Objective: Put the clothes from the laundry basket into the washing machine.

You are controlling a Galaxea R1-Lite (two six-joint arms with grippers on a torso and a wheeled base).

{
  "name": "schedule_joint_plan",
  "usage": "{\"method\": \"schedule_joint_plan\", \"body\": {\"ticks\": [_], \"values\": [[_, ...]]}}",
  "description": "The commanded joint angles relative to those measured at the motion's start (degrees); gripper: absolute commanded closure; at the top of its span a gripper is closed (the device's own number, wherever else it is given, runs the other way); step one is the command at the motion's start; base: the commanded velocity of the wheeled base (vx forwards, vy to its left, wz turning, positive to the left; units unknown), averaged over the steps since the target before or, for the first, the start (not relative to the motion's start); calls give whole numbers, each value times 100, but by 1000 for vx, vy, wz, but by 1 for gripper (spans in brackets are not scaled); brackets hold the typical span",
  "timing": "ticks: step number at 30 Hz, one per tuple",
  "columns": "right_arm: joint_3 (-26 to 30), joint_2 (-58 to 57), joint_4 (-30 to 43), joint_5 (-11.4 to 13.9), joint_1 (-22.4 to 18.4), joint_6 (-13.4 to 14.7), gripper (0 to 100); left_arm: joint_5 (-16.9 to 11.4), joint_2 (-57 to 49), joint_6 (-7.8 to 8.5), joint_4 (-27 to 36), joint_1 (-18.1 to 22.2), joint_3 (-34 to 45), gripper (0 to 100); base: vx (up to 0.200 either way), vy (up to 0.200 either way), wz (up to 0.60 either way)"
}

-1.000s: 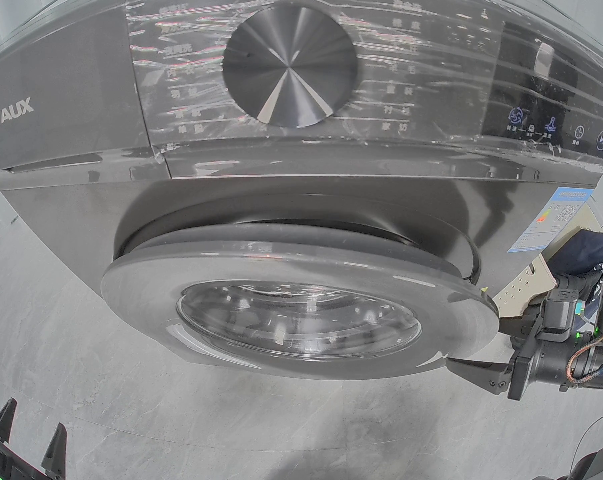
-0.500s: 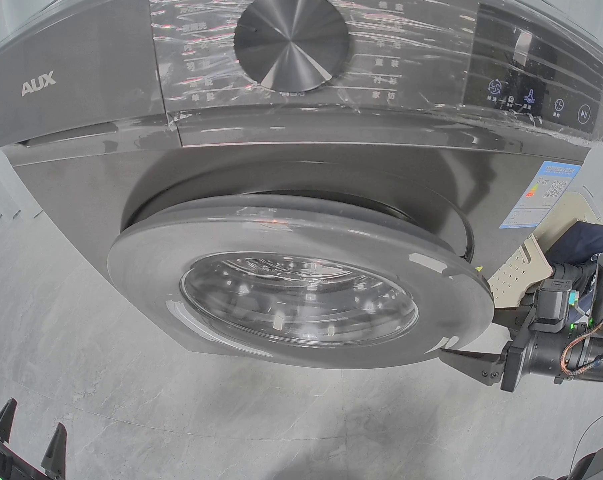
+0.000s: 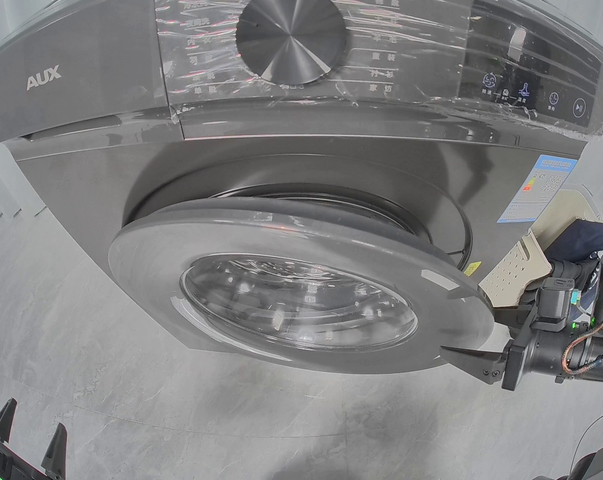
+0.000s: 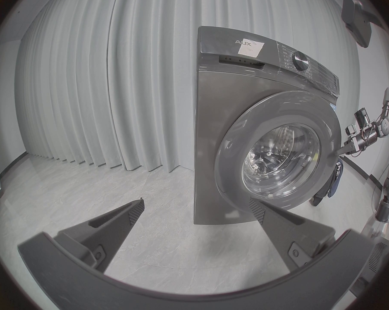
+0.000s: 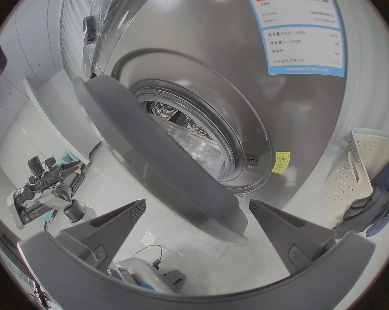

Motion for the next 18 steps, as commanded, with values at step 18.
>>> {"method": "schedule_joint_plan", "body": {"ticks": [18], "values": [[-297,636,-38,-42,315,19,0,2,-66,-2,17,-6,75,0,-44,0,0]]}}
